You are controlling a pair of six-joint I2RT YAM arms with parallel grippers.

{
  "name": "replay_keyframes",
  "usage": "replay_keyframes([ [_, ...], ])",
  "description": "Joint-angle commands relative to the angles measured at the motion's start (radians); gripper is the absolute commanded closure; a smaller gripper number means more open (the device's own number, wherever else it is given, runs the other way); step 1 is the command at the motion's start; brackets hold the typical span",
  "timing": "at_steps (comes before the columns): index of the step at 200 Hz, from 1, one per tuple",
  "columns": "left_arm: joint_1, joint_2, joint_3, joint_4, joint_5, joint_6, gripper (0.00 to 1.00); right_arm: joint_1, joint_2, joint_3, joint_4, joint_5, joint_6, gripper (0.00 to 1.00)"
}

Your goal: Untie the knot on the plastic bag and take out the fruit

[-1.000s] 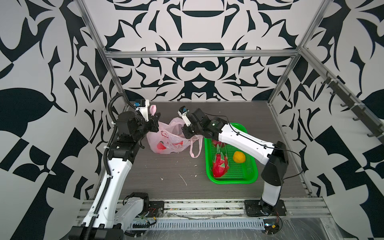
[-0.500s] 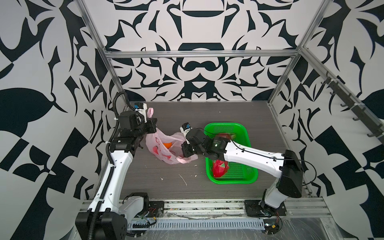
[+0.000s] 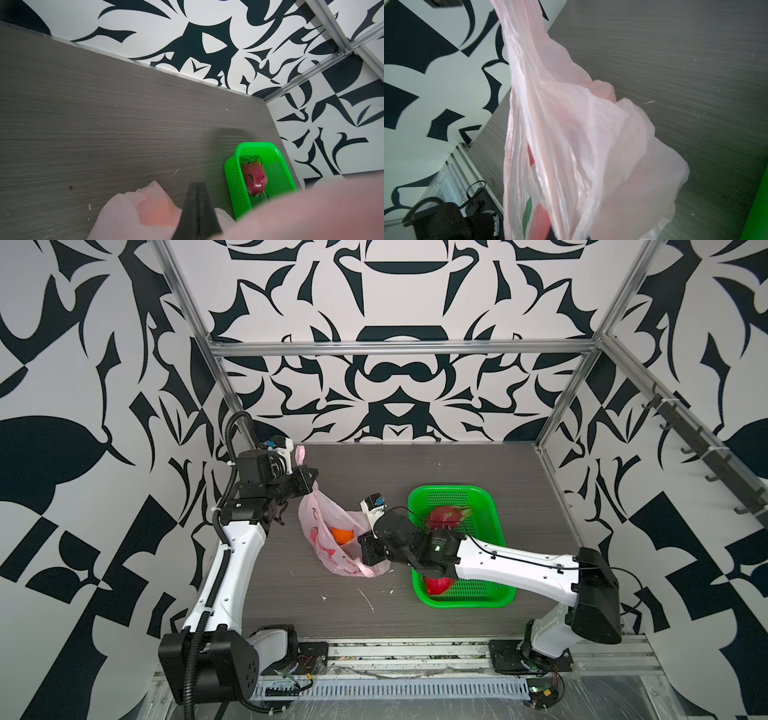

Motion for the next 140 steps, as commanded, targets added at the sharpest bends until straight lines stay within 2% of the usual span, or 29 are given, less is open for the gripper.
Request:
replay_keyframes([
  [1,0.006,-0.034,-0.059,-0.026,0.058,-0.037,1.0,0.004,-0.019,-0.003,-0.003,0.024,0.02,0.95],
  [42,0.007,-0.154,-0.206,-0.087,0.079,-0.054,1.0,0.004,-0.082,0.031,-0.129,0.106,-0.057,0.68],
  [82,0.006,-0.297,-0.303,-0.122,0.067,-0.088,1.0,0.01,-0.101,0.131,-0.262,0.055,-0.162,0.5],
  [97,0.006,-0.339,-0.323,-0.133,0.067,-0.092,1.0,0.026,-0.099,0.176,-0.3,0.043,-0.219,0.51],
  [110,0.006,-0.363,-0.337,-0.139,0.069,-0.091,1.0,0.044,-0.095,0.213,-0.321,0.043,-0.268,0.58],
  [128,0.006,-0.382,-0.354,-0.147,0.071,-0.086,1.0,0.064,-0.069,0.276,-0.347,-0.036,-0.317,0.7],
  [140,0.006,-0.392,-0.364,-0.146,0.072,-0.091,1.0,0.081,-0.037,0.315,-0.356,-0.05,-0.337,0.74],
])
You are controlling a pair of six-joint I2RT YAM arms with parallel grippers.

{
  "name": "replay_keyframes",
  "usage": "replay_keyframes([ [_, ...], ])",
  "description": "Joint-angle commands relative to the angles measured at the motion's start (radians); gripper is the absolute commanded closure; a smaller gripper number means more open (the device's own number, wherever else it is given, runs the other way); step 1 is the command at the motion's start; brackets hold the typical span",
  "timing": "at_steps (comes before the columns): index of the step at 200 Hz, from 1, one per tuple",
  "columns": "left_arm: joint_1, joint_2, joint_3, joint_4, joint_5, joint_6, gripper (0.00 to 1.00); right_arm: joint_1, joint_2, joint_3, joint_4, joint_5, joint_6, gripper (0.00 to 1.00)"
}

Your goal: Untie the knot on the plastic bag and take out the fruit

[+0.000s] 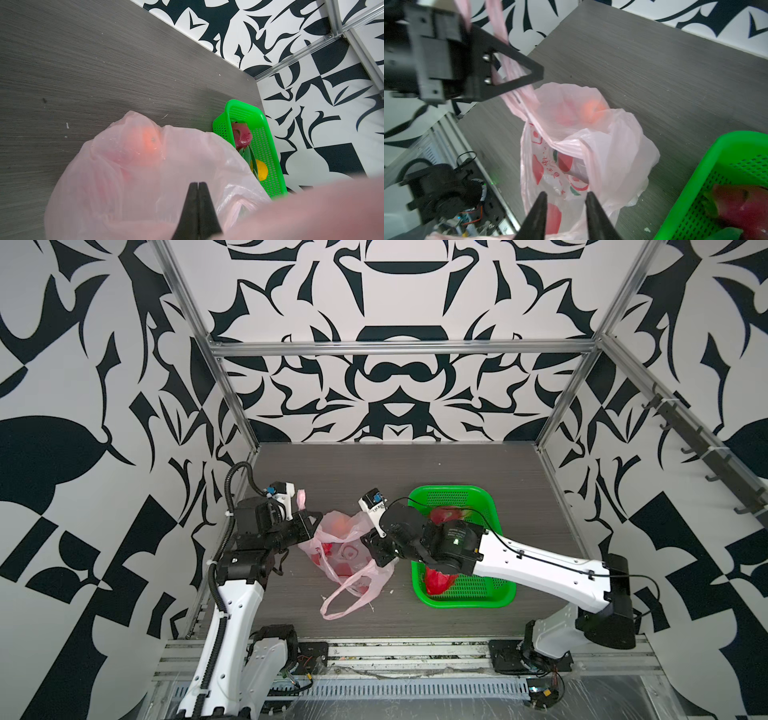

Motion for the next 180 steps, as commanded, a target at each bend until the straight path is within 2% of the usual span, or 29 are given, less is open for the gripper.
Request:
replay_keyframes([
  [1,0.003,-0.018,-0.027,-0.036,0.015,-0.009,1.0,0.031,0.029,0.096,-0.046,-0.059,-0.098,0.74],
  [39,0.005,-0.052,-0.047,-0.032,0.009,-0.033,1.0,0.047,0.133,0.119,-0.005,-0.028,-0.141,0.78],
  [63,0.003,-0.071,-0.043,-0.064,-0.008,-0.039,1.0,0.047,0.187,0.169,-0.053,0.088,-0.292,0.64],
  [87,0.004,-0.098,-0.052,-0.074,-0.026,-0.047,1.0,0.047,0.214,0.168,-0.031,0.096,-0.445,0.51],
  [101,0.003,-0.108,-0.055,-0.076,-0.025,-0.052,1.0,0.046,0.236,0.179,-0.022,0.099,-0.504,0.47],
  [149,0.004,-0.145,-0.053,-0.099,-0.019,-0.051,1.0,0.037,0.339,0.228,0.068,0.157,-0.569,0.46],
  [169,0.003,-0.154,-0.05,-0.118,-0.018,-0.044,1.0,0.021,0.36,0.235,0.117,0.12,-0.579,0.46],
  [180,0.003,-0.161,-0.053,-0.123,-0.023,-0.041,1.0,0.011,0.381,0.253,0.121,0.097,-0.579,0.5],
])
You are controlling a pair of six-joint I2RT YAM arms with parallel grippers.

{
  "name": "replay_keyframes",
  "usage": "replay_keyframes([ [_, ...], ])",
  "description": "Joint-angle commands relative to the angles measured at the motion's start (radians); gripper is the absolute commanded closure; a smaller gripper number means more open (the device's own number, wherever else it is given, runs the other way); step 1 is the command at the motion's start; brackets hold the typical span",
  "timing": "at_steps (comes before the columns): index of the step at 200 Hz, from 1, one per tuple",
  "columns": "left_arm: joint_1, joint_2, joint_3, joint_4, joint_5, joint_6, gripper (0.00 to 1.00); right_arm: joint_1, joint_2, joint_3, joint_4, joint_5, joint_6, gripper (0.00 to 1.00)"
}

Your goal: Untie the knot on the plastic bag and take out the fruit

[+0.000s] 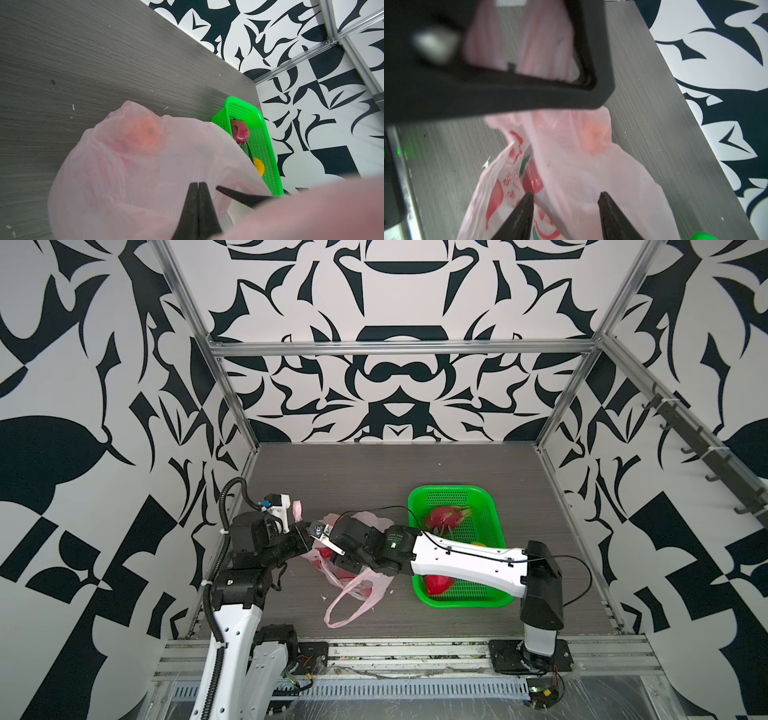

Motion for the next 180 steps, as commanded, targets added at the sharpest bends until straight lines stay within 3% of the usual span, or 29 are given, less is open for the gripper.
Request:
replay_keyframes([
  [1,0.002,-0.018,-0.01,-0.045,-0.003,0.005,1.0,-0.019,0.013,0.058,0.077,-0.023,-0.039,0.51],
  [34,0.001,-0.04,-0.023,-0.05,-0.012,-0.011,1.0,-0.045,0.033,0.068,0.13,-0.077,-0.02,0.86],
  [63,0.002,-0.062,-0.03,-0.073,-0.002,-0.028,0.59,-0.068,0.011,0.062,0.168,-0.123,0.026,0.99],
  [82,0.002,-0.083,-0.038,-0.09,0.003,-0.042,0.47,-0.082,-0.001,0.069,0.17,-0.128,0.061,1.0],
  [129,0.001,-0.112,-0.068,-0.09,0.024,-0.064,0.46,-0.104,-0.015,0.103,0.148,-0.144,0.112,1.0],
  [180,0.002,-0.081,-0.112,-0.038,0.039,-0.07,0.55,-0.113,-0.035,0.119,0.138,-0.153,0.138,1.0],
])
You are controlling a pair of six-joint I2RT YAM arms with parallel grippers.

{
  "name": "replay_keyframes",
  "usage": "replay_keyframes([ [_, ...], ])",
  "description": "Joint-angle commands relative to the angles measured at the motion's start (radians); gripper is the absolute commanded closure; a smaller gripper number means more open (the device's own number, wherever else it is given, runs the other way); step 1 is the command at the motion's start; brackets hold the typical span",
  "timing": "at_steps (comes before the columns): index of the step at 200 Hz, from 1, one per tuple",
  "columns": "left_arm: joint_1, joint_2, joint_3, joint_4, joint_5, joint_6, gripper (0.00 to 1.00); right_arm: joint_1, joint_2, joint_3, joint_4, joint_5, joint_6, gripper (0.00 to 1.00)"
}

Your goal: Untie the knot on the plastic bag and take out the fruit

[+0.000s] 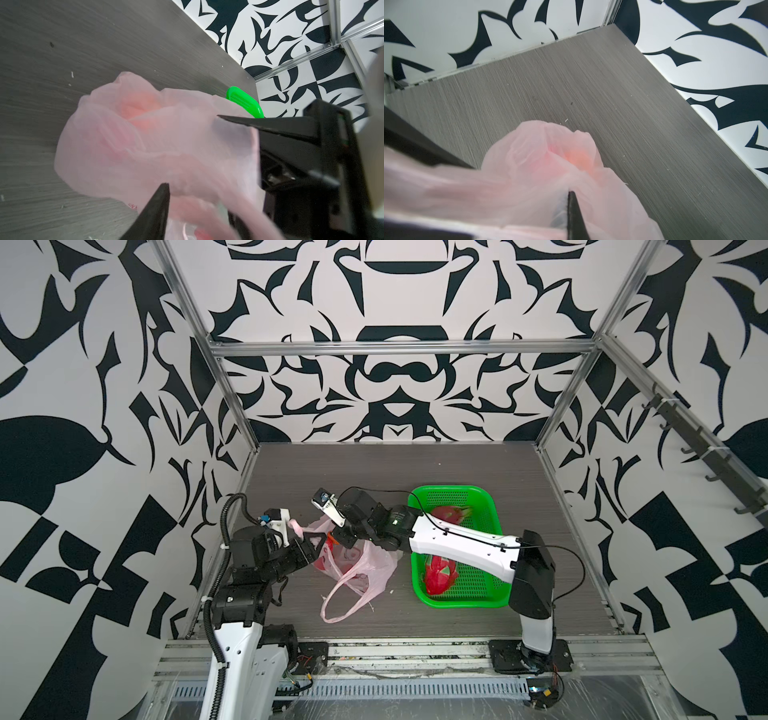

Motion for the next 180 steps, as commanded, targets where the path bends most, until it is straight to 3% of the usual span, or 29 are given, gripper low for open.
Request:
replay_keyframes([
  [1,-0.001,0.021,-0.019,0.023,0.023,-0.005,0.56,-0.006,-0.067,0.054,0.016,-0.013,0.032,1.0],
  [24,-0.001,0.043,-0.019,0.046,0.023,-0.004,0.67,-0.01,-0.077,0.054,0.024,-0.024,0.038,1.0],
  [76,-0.001,0.091,0.011,0.128,0.011,-0.011,0.81,-0.012,-0.097,0.063,0.057,-0.063,0.021,1.0],
  [106,-0.001,0.103,0.033,0.144,0.018,-0.012,1.0,-0.012,-0.108,0.079,0.072,-0.074,-0.006,1.0],
  [180,-0.001,0.07,0.187,-0.009,-0.045,0.063,1.0,-0.012,-0.233,-0.074,0.278,-0.01,-0.042,1.0],
])
